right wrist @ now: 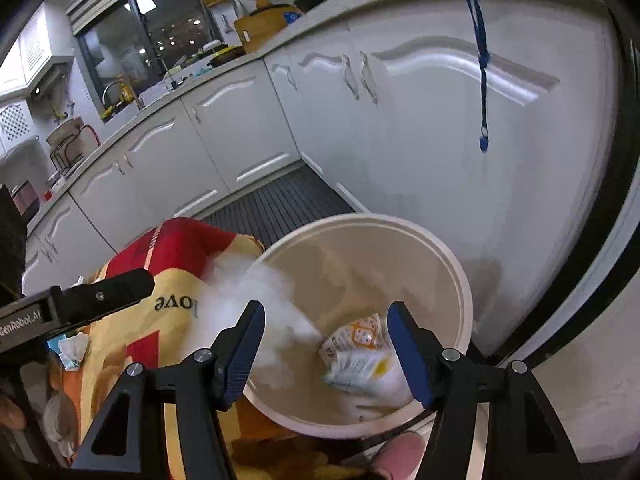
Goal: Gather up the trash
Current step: 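Return both open tools over the blanket, then grasp the white medicine box with the left tool while the right tool grasps a plastic wrapper, then carry the medicine box and wrapper toward the beige bin, then open the left tool over the bin while the right tool releases the wrapper, then move both open tools back over the blanket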
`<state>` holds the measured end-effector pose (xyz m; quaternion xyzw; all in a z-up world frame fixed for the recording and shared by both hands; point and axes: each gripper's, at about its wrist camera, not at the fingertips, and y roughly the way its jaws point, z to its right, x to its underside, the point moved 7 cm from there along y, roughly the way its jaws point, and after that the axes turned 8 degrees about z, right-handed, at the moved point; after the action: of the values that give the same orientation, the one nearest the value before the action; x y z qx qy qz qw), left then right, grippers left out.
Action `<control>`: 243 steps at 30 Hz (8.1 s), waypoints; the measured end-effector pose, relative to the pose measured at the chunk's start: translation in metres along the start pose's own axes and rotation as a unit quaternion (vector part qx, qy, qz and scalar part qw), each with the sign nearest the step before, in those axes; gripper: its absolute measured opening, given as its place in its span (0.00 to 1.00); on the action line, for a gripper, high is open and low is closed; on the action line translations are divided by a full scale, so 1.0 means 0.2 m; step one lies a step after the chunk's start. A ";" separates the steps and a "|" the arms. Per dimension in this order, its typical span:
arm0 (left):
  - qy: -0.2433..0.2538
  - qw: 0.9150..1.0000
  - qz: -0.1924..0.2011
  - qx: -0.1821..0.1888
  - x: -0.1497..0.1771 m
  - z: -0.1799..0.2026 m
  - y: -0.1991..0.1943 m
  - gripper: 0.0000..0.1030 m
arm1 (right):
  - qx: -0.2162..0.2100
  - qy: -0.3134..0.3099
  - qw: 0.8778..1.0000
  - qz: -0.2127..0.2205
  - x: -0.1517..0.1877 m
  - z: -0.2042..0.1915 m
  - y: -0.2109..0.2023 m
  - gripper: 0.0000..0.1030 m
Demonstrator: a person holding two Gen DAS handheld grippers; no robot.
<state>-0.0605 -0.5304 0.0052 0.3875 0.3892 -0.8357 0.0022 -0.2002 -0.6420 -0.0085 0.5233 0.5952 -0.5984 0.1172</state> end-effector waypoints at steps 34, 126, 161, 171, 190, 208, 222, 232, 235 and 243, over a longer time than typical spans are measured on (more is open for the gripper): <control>-0.014 0.994 0.046 -0.098 0.08 -0.36 -0.47 0.57 | -0.062 -0.086 0.994 -0.014 0.11 -0.57 -0.03 0.64; -0.071 0.985 0.057 -0.149 0.45 -0.95 -1.22 0.51 | -0.233 -0.193 0.952 -0.050 0.34 -1.40 -0.12 0.30; 0.027 0.996 0.004 -0.084 0.22 -0.36 -0.62 0.49 | -0.135 -0.113 0.984 -0.020 0.14 -0.74 -0.17 0.30; 0.030 0.998 -0.022 -0.055 0.18 -0.24 -0.42 0.49 | -0.095 -0.100 0.990 -0.020 0.09 -0.55 -0.13 0.30; 0.050 0.998 -0.043 -0.020 0.03 0.04 -0.09 0.49 | -0.040 -0.070 0.996 -0.031 0.07 -0.20 -0.04 0.30; 0.045 0.996 -0.066 -0.033 0.05 0.05 0.13 0.49 | -0.020 -0.049 0.998 -0.038 0.07 -0.08 0.03 0.30; 0.034 0.996 -0.066 -0.040 0.06 0.00 0.18 0.55 | 0.013 -0.030 0.998 -0.051 0.09 0.00 0.14 0.46; 0.037 0.997 -0.056 -0.040 0.07 -0.02 0.08 0.61 | 0.003 -0.020 0.998 -0.052 0.11 -0.03 0.09 0.55; 0.040 0.997 -0.042 -0.049 0.06 -0.03 0.01 0.61 | -0.004 -0.029 0.998 -0.050 0.11 -0.08 0.08 0.56; 0.045 0.995 -0.005 -0.088 0.11 -0.14 -0.19 0.61 | -0.025 -0.046 0.997 -0.049 0.12 -0.24 0.05 0.56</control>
<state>-0.0694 -0.4783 0.0046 0.4211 0.4632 -0.7797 0.0143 -0.1804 -0.5930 -0.0209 0.4627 0.6291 -0.6114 0.1281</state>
